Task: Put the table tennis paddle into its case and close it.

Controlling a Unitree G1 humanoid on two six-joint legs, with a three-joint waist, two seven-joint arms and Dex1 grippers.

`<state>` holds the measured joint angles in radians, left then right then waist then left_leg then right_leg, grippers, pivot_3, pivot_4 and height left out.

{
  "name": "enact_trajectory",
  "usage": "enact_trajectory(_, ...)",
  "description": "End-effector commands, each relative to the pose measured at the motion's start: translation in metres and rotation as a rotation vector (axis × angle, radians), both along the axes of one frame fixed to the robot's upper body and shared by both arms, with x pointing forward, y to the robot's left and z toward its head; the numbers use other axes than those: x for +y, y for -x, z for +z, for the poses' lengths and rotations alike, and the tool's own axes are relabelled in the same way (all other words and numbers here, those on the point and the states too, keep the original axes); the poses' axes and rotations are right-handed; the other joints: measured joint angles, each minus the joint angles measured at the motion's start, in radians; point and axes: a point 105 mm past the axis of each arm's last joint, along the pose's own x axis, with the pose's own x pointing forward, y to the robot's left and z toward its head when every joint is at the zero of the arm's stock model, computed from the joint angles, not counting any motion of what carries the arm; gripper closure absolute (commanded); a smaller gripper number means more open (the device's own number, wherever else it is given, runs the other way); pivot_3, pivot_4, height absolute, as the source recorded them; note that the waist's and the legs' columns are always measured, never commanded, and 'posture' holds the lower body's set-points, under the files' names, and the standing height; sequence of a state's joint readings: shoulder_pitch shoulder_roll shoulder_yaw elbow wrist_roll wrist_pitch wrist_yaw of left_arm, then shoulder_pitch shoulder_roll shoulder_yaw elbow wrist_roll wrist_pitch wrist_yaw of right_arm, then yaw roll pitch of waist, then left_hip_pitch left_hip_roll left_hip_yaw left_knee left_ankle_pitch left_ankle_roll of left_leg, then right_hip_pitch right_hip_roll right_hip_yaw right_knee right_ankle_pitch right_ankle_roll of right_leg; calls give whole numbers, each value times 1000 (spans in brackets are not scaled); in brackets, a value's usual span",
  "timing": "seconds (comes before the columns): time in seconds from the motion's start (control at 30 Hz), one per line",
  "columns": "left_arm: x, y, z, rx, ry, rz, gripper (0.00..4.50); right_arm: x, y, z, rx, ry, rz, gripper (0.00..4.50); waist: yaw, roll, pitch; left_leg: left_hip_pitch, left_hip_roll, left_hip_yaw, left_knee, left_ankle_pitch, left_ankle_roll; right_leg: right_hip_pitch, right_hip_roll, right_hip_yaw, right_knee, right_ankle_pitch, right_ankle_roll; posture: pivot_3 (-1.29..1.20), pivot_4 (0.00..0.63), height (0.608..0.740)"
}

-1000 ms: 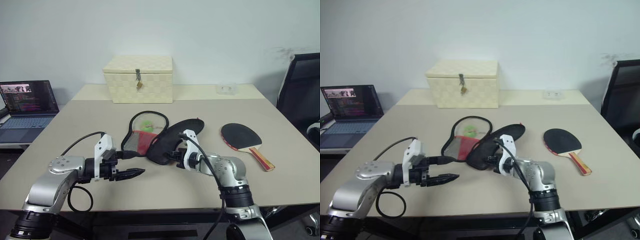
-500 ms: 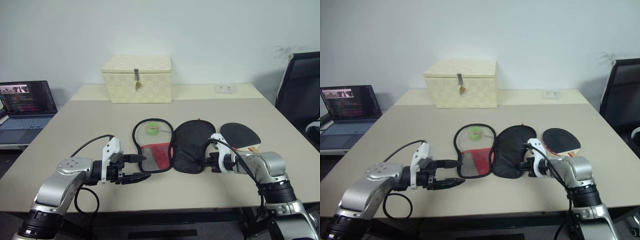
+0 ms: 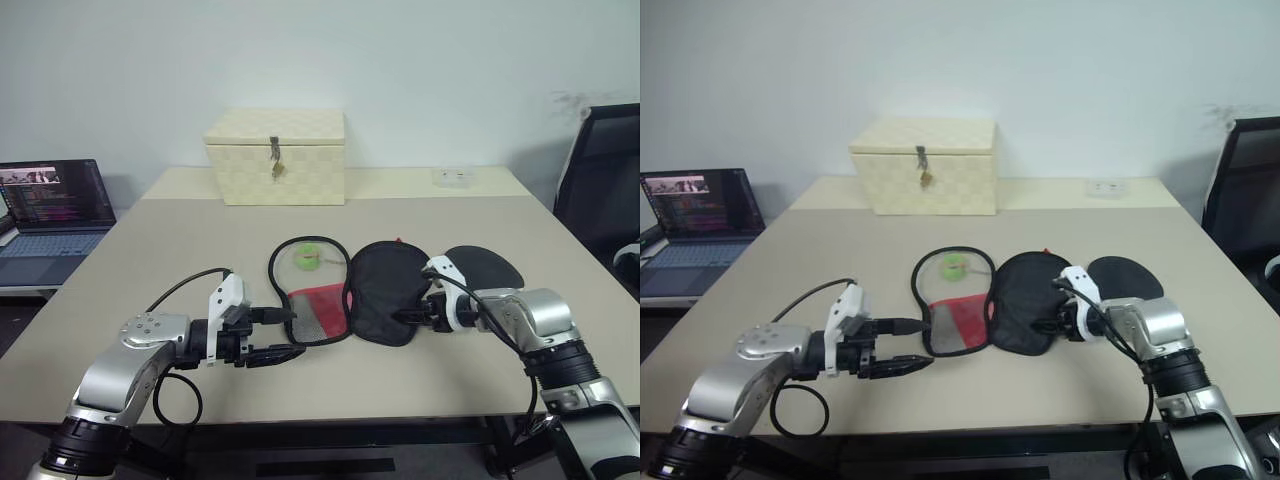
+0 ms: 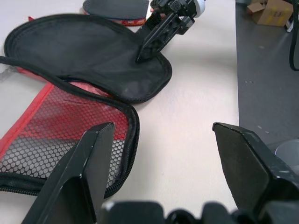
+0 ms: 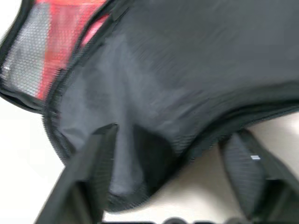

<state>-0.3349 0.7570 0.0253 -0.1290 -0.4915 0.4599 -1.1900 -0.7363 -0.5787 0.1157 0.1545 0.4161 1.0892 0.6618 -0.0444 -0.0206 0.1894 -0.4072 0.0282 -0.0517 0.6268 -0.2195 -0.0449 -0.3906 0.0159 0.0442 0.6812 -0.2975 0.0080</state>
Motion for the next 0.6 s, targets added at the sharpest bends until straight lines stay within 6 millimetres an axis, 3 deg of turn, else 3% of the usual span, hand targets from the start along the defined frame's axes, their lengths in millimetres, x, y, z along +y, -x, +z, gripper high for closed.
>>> enact_trajectory(0.03,-8,3,15,-45,26,-38,832,-18,6,28,-150,46,42,58,6,0,0,-1,0,0,0,0,0,0,0,0,0,0,0,0,150,740)
enact_trajectory(0.13,-11,2,14,-42,30,-46,832,-57,2,42,-212,57,-85,58,10,0,0,-1,0,0,0,0,0,0,0,0,-1,0,0,0,150,740)
enact_trajectory(0.27,-16,-1,15,-44,30,-66,832,-107,-1,37,-227,132,-243,58,12,0,0,-1,0,0,1,0,0,0,0,0,0,0,0,0,150,740)
enact_trajectory(0.47,-19,-5,17,-51,24,-88,832,-137,-6,23,-213,185,-344,58,5,0,0,0,-1,2,1,0,0,0,0,0,0,0,0,0,150,740)
enact_trajectory(0.6,-20,-7,19,-57,19,-96,832,-153,-6,0,-153,216,-385,58,6,0,0,0,-1,2,1,0,0,0,0,0,0,0,0,0,150,740)
